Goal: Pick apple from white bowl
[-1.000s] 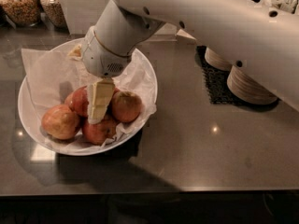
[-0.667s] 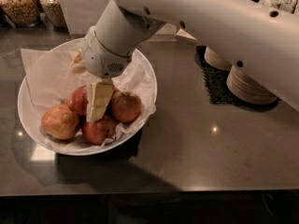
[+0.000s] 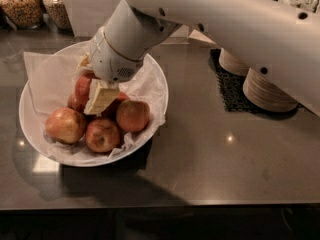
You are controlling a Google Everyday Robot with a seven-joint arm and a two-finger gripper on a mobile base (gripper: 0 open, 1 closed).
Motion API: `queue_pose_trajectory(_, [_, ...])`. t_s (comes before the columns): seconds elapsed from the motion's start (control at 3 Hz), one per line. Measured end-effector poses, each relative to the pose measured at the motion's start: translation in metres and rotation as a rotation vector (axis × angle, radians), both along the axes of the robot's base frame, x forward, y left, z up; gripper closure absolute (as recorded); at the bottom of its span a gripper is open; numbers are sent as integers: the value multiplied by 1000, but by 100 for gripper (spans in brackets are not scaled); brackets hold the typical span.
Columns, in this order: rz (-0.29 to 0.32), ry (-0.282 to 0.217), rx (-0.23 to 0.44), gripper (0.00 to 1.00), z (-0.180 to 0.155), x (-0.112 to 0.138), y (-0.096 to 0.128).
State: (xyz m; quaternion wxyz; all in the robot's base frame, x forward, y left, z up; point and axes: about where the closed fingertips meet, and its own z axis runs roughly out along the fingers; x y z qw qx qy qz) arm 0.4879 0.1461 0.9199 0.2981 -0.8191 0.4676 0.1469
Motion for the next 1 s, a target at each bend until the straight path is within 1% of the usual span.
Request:
queue_pose_trajectory(0.33, [-46, -69, 25, 100, 25, 0, -7])
queue_pose_trajectory(0.67, [-98, -182, -9, 100, 87, -5, -16])
queue_pose_trajectory(1.0, [-98, -182, -9, 100, 87, -5, -16])
